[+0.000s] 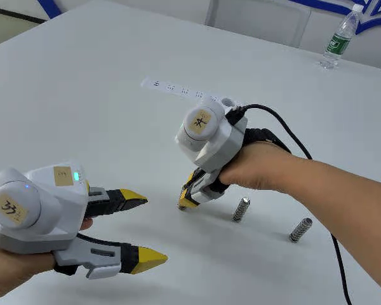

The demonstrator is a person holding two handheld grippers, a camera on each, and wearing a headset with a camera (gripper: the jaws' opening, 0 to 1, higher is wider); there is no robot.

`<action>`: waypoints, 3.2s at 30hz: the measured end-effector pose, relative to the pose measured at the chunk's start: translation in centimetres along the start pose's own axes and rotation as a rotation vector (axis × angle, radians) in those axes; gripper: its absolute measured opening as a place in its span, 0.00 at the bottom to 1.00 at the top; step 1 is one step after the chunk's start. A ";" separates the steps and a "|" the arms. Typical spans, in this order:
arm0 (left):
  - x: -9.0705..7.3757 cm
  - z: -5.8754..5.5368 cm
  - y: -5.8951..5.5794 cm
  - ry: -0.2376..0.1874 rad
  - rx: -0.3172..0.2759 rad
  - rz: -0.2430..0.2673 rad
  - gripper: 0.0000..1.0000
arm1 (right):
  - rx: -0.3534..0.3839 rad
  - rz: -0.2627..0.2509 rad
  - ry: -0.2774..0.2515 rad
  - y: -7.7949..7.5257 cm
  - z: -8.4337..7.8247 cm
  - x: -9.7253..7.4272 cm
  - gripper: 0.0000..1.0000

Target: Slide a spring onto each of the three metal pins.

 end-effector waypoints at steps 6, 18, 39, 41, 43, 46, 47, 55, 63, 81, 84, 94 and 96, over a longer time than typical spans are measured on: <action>0.0 0.0 0.1 -0.001 -0.002 0.003 0.60 | 0.004 -0.001 0.002 0.0 -0.2 0.2 0.13; 0.0 0.2 0.3 0.001 0.005 0.004 0.60 | 0.025 -0.026 -0.014 -0.1 -1.1 -1.1 0.18; 0.2 0.9 0.0 -0.003 0.026 -0.006 0.61 | 0.111 -0.074 -0.134 2.9 -3.8 -5.7 0.24; 0.2 0.9 0.0 -0.005 0.026 -0.007 0.62 | 0.117 -0.076 -0.148 3.4 -4.1 -6.1 0.24; 0.2 0.9 0.0 -0.004 0.027 -0.007 0.62 | 0.130 -0.079 -0.164 3.8 -4.4 -6.5 0.24; 0.2 0.9 0.0 -0.003 0.026 -0.008 0.62 | 0.143 -0.094 -0.181 4.3 -4.9 -7.0 0.26; 0.1 0.8 0.0 -0.003 0.025 -0.009 0.62 | 0.150 -0.098 -0.189 4.5 -5.1 -7.1 0.26; 0.0 0.7 -0.1 0.001 0.023 -0.010 0.63 | 0.208 -0.113 -0.240 6.3 -7.7 -8.2 0.30; 0.2 0.9 -0.4 0.002 0.027 -0.016 0.63 | 0.264 -0.135 -0.256 7.3 -10.2 -8.9 0.33; 0.0 0.7 -0.5 0.008 0.021 -0.008 0.65 | 0.442 -0.212 -0.303 8.7 -16.4 -11.1 0.41; 0.1 0.7 -0.5 0.009 0.020 -0.009 0.65 | 0.469 -0.228 -0.316 8.8 -17.3 -11.5 0.43; 0.0 0.6 -0.5 0.012 0.019 -0.009 0.65 | 0.530 -0.296 -0.371 8.7 -20.3 -12.7 0.51; -0.1 0.6 -0.4 0.012 0.017 -0.007 0.66 | 0.538 -0.302 -0.383 8.8 -20.8 -12.8 0.52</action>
Point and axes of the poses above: the centre of the closed fingertips' face, and the gripper's own axes: x roughly forward along the fingers, y roughly to its left, z roughly out of its top, the point moved 10 cm from there along -x, roughly backward along the fingers, and after that the axes turned 6 degrees about -z, right-handed, at the moved point
